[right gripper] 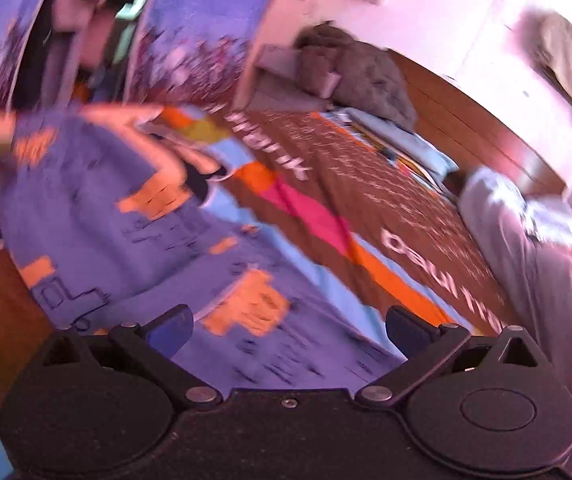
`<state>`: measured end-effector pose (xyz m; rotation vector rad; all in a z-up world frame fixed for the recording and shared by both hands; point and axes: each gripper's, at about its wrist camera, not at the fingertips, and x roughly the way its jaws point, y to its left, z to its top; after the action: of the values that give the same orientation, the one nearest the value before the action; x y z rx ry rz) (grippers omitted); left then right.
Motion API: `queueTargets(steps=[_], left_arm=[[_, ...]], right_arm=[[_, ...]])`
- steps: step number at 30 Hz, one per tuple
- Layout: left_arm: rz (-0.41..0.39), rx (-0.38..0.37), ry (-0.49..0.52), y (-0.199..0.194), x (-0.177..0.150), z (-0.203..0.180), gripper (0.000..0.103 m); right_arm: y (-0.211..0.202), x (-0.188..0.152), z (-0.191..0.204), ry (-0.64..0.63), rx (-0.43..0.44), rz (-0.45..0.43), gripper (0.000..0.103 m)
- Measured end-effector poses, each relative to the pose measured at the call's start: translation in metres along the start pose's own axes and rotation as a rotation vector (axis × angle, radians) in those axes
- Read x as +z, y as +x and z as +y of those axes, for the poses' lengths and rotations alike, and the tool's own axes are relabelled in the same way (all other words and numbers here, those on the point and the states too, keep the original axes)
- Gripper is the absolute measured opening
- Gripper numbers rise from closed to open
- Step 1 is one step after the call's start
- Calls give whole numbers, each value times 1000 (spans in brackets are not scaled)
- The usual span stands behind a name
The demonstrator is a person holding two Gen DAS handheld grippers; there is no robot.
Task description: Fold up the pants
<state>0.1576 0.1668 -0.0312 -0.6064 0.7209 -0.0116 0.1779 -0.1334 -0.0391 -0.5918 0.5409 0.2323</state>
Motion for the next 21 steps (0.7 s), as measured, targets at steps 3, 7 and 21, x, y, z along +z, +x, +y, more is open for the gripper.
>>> queueTargets(steps=[3, 7, 21], left_arm=[[-42, -6, -39, 5, 15, 20, 87], [-35, -98, -115, 17, 20, 41, 86], [-80, -108, -94, 24, 19, 42, 55]], right_arm=[[21, 1, 29, -73, -83, 43, 102], [10, 9, 34, -128, -123, 43, 102], [0, -17, 59, -144, -266, 50, 102]])
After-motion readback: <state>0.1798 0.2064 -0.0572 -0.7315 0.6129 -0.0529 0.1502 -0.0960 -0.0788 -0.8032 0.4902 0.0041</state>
